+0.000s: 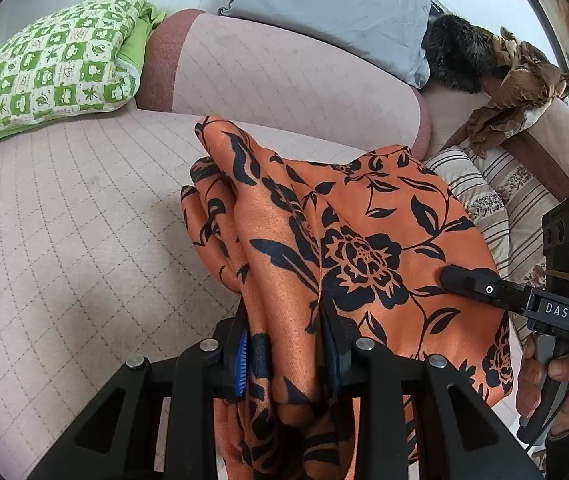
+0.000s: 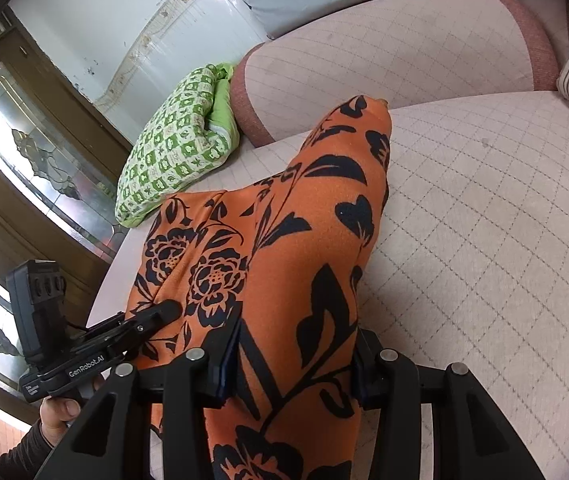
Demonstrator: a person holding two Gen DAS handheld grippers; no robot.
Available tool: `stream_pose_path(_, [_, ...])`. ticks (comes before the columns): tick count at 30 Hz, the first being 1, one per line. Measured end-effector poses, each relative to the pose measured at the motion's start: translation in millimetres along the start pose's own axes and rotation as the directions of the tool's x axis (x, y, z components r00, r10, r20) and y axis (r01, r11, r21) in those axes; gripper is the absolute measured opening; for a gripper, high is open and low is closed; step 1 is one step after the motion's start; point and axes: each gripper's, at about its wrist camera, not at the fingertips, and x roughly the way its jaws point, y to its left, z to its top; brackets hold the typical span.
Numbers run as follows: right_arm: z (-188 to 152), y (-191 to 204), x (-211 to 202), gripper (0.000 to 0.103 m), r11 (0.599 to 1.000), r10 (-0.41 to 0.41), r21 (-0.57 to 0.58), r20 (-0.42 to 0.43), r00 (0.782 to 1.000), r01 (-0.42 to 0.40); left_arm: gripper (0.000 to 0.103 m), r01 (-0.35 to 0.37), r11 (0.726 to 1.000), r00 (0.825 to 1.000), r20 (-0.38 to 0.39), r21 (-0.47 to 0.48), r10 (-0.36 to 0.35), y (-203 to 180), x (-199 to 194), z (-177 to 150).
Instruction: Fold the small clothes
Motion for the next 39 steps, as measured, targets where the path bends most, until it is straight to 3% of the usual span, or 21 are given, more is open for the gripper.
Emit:
stream_pose_path(7, [-0.6,-24.8,18.1,0.046,0.999,-0.002,0.042,-0.027,1.000,0.003,0.033,-0.003,1.000,0.999,-0.037,-0.012,0.003,-1.7,19.9,-1.3])
stream_pose_path(11, [-10.4,-40.7,33.3,0.057,0.994,-0.083,0.064,-0.094,0.992,0.090,0.046,-0.076,0.997,0.991,-0.114,-0.016,0.073,6.5,38.6,-12.5])
stream_pose_path(13, [-15.7,-42.4,26.8,0.060,0.988,-0.144,0.049,-0.082,0.986,0.148,0.058,-0.104,0.994,0.992,-0.073,-0.018,0.103,11.9,26.7,-17.1])
stream_pose_path(16, [-15.4,-32.8,6.1,0.061,0.978,-0.205,0.043,-0.011,0.979,0.206,0.059,-0.164,0.986,0.986,-0.010,0.019,0.164,9.0,3.4,-17.9])
stream_pose_path(19, [-15.0,-1.7,-11.9,0.063,0.994,-0.109,0.003,0.064,0.992,0.109,0.059,-0.183,0.981,0.983,0.032,0.058,0.182,-1.1,-12.6,-16.9])
stream_pose_path(22, [-25.9,14.2,-5.5,0.075,1.000,0.009,-0.005,0.043,0.999,-0.009,0.059,-0.242,0.965,0.970,-0.001,0.101,0.244,-0.5,1.6,-17.2])
stream_pose_path(24, [-36.1,6.0,18.1,0.077,1.000,-0.010,0.021,-0.045,0.999,0.011,0.060,-0.293,0.950,0.950,-0.078,0.108,0.302,5.7,23.3,-20.8])
stream_pose_path(25, [-41.1,-2.7,28.0,0.077,0.998,-0.030,0.049,-0.076,0.997,0.034,0.061,-0.285,0.955,0.951,-0.100,0.086,0.293,9.6,27.3,-20.7])
stream_pose_path(32, [-18.4,13.1,2.3,0.077,1.000,0.004,0.005,0.034,0.999,-0.004,0.061,-0.282,0.956,0.958,-0.031,0.084,0.286,4.0,9.3,-6.0])
stream_pose_path(34, [-4.3,6.4,4.1,0.078,0.999,0.010,0.041,0.063,0.998,-0.013,0.061,-0.288,0.953,0.956,-0.038,0.091,0.292,2.8,12.9,-5.1])
stream_pose_path(37, [4.6,-25.7,37.4,0.082,0.987,-0.009,0.160,-0.016,1.000,0.011,0.062,-0.306,0.949,0.946,-0.082,0.082,0.312,8.4,27.5,-5.7])
stream_pose_path(39, [0.5,-36.6,45.3,0.082,0.978,0.009,0.208,-0.011,1.000,-0.007,0.063,-0.297,0.953,0.948,-0.099,0.063,0.302,11.9,30.4,-7.1])
